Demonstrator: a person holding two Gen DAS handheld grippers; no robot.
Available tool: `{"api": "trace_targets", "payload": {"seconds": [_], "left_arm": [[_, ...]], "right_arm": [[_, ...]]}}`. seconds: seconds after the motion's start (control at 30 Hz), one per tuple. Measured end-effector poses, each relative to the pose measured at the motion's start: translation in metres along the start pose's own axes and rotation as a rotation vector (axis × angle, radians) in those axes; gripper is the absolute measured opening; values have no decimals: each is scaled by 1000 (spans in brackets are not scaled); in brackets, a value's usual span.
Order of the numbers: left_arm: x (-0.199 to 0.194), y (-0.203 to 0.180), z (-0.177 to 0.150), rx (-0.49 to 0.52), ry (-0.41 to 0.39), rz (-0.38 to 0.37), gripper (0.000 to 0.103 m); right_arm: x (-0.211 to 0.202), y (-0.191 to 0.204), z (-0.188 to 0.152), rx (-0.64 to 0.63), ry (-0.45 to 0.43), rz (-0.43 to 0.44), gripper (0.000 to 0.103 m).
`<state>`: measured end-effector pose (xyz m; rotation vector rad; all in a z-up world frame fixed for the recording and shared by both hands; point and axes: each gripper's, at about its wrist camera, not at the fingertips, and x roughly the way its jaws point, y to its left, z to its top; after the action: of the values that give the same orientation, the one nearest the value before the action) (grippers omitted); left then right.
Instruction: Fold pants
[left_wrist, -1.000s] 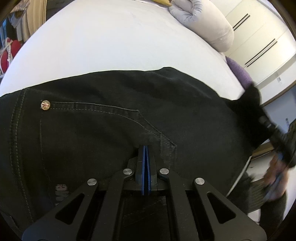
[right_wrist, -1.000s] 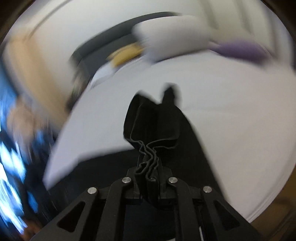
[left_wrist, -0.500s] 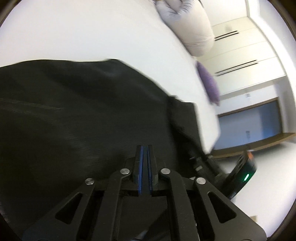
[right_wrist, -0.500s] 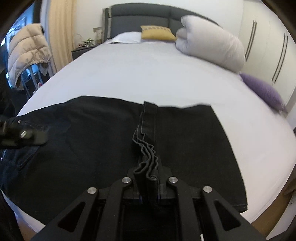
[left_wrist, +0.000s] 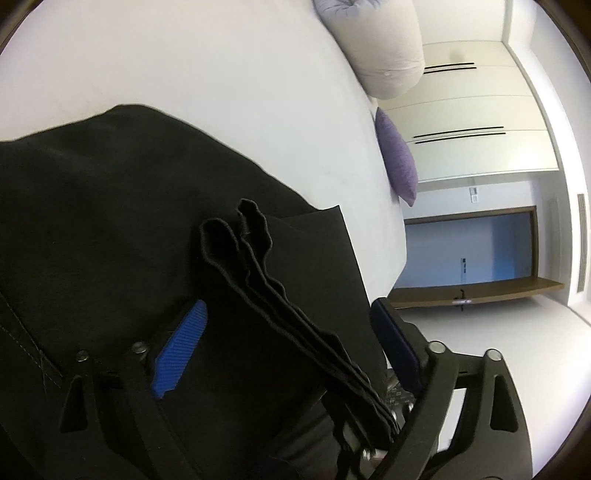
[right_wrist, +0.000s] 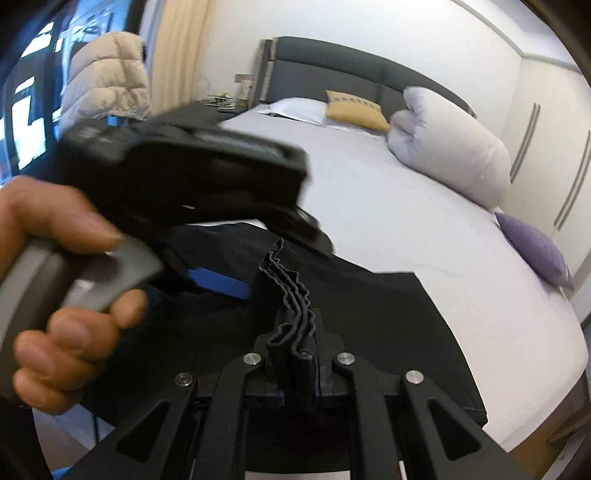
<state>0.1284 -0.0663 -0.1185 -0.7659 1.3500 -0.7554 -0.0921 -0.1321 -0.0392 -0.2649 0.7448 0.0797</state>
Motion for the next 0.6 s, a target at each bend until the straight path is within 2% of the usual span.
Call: {"api": "trace_targets", "payload": {"seconds": [0.03,0.07,0.1,0.17,0.2,0.37,0.6], "left_arm": [[-2,3,1,3,10,-1,49],[-4,5,2,6,20,12,35],[-5,9,2,8,24,28,23],[-16,14,5,28,20,47,14],[-21,16,6,43,18,60,11],[-48,22,8,134,22,126,9],[-70,48,0,149,15,201,9]], "right_arm": [[0,4,1,-13,-3,7,11],[0,8,2,-22,-4,13,11],[-1,14,0,-32,-4,20,11],[-1,23,-1,-56,-4,33,11],[-1,28,-1,-66,-4,41,11],[4,49,3,-128,2,85,11],[17,78,4,-187,33,146,11]]}}
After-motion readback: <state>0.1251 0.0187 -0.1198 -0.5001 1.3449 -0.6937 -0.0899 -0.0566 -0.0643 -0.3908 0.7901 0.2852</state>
